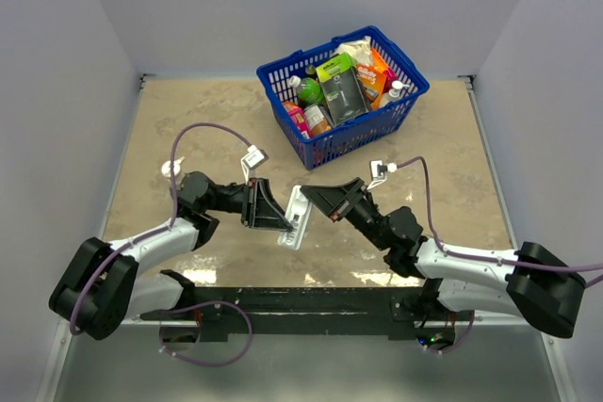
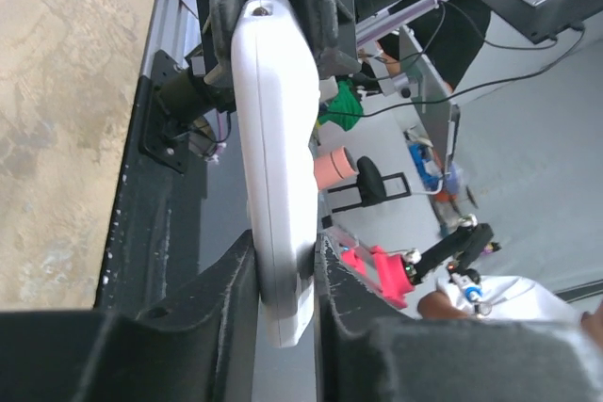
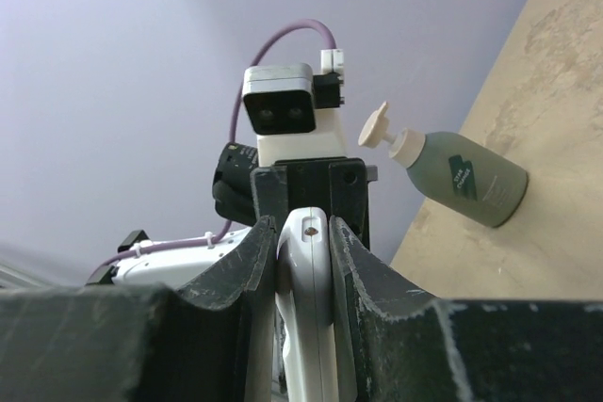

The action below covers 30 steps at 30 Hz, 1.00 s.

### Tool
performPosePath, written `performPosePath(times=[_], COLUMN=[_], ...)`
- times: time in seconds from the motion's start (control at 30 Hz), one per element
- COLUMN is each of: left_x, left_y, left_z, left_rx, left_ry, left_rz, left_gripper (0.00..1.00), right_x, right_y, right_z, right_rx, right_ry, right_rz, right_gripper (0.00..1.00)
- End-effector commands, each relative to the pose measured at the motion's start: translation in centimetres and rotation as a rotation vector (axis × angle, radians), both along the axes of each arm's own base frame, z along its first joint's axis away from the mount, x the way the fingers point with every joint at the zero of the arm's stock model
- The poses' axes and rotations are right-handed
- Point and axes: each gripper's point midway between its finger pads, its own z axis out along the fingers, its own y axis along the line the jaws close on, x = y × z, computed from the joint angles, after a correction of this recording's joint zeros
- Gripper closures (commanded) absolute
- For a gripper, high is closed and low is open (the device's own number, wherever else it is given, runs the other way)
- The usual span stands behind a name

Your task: Unload the batteries from the remote control

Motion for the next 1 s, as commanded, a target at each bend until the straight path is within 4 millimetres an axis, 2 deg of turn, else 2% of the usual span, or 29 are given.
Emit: performPosePath(times=[0.0,0.03,0.13,0.27,0.3,0.4,0.57,0.67,0.77,0.97], left_x=[0.1,0.1,0.2,-0.3,-0.6,-0.6,-1.0,-1.1,-1.1,-1.0], left_y=[-0.1,-0.2,-0.2,0.1,0.2,0.2,0.4,0.4,0.4,0.4], left_z=[0.8,0.6,0.3,1.0,1.0,0.9,0.8,0.7,0.9,1.0], left_rx=[-0.040,-0.034,-0.035,-0.072,-0.070,-0.070,-0.074,-0.071,-0.075,-0.076], left_ry=[-0.064,-0.053,-0.019,-0.014,0.009,0.012,0.012,0.016,0.011,0.009], left_rz=[0.010,0.010,0.016,0.004,-0.003,-0.007,-0.008,-0.010,-0.011,-0.008], left_gripper=[0.83,0.90,0.99,1.00,1.00,1.00,1.00,1.00,1.00,1.00], right_x=[0.4,0.4,-0.2,-1.2,-1.4,-1.5,-1.6,-1.7,-2.1,-2.2], right_y=[-0.8,-0.3,0.4,0.7,1.0,0.8,0.4,0.7,1.7,2.3], right_z=[1.2,0.5,0.2,-0.3,-1.3,-1.4,-0.6,0.4,0.5,-1.2], right_rx=[0.059,0.028,0.000,-0.110,-0.169,-0.218,-0.246,-0.229,-0.239,-0.257], right_ry=[-0.003,0.011,-0.002,-0.096,-0.093,-0.116,-0.128,-0.147,-0.150,-0.091], right_rz=[-0.033,-0.017,0.029,0.065,0.084,0.083,0.077,0.087,0.137,0.172], right_gripper=[0.95,0.89,0.79,0.52,0.45,0.43,0.54,0.50,0.46,0.47])
